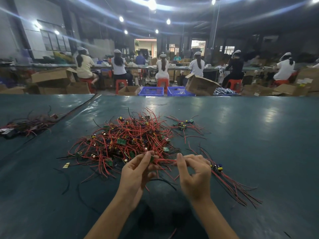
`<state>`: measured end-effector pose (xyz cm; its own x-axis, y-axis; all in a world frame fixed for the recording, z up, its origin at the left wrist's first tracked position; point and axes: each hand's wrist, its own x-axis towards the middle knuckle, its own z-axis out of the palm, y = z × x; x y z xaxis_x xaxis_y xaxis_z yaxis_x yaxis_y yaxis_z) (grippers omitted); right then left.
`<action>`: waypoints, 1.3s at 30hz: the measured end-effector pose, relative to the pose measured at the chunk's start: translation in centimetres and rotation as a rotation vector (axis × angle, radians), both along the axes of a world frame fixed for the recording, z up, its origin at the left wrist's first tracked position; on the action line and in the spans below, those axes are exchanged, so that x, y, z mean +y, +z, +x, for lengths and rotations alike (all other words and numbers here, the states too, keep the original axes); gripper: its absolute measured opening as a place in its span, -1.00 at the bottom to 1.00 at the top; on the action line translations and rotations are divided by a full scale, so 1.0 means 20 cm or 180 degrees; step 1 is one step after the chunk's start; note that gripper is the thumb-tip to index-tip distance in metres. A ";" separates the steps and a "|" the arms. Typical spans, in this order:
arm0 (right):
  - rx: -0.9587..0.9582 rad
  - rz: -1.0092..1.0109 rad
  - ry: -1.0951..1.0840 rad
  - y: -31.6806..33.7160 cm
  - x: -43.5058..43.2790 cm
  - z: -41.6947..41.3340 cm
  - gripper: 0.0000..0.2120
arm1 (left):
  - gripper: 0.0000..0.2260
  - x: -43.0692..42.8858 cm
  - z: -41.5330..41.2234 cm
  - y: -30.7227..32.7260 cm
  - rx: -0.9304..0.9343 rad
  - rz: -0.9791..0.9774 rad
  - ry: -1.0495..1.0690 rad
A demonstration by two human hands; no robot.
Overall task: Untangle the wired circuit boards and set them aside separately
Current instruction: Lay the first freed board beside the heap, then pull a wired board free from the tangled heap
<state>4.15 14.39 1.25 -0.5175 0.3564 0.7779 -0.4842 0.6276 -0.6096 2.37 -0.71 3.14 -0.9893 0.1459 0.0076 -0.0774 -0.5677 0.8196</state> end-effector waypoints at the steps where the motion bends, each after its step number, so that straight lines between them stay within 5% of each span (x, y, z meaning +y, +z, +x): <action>1: -0.0052 0.0073 -0.0173 0.00 0.01 0.00 -0.64 | -0.74 0.00 0.00 0.00 0.0049 -0.0024 0.0089; 4: -0.0234 0.0143 -0.0593 0.00 -0.01 0.02 -0.70 | -0.73 0.00 0.01 0.00 0.0267 -0.0086 0.0252; 7: -0.0345 -0.0123 -0.0319 0.01 -0.05 0.05 -0.73 | -0.75 -0.01 0.01 0.00 0.0565 -0.0294 0.0292; 11: -0.1326 -0.1750 0.1250 0.06 -0.12 0.06 -0.67 | -0.75 0.00 0.01 0.00 0.0825 -0.0606 0.0106; 16: -0.1591 -0.2691 0.1567 0.04 -0.12 0.04 -0.85 | -0.76 0.01 0.01 -0.03 0.1066 -0.1034 -0.0191; 25: -0.1364 -0.2392 0.1660 0.05 -0.13 0.05 -0.87 | -0.71 0.04 0.03 -0.03 0.0237 -0.1322 0.0045; 39: -0.2180 -0.3263 0.1317 0.01 -0.18 0.03 -0.91 | -0.68 0.05 0.04 -0.03 0.0233 -0.1397 0.0031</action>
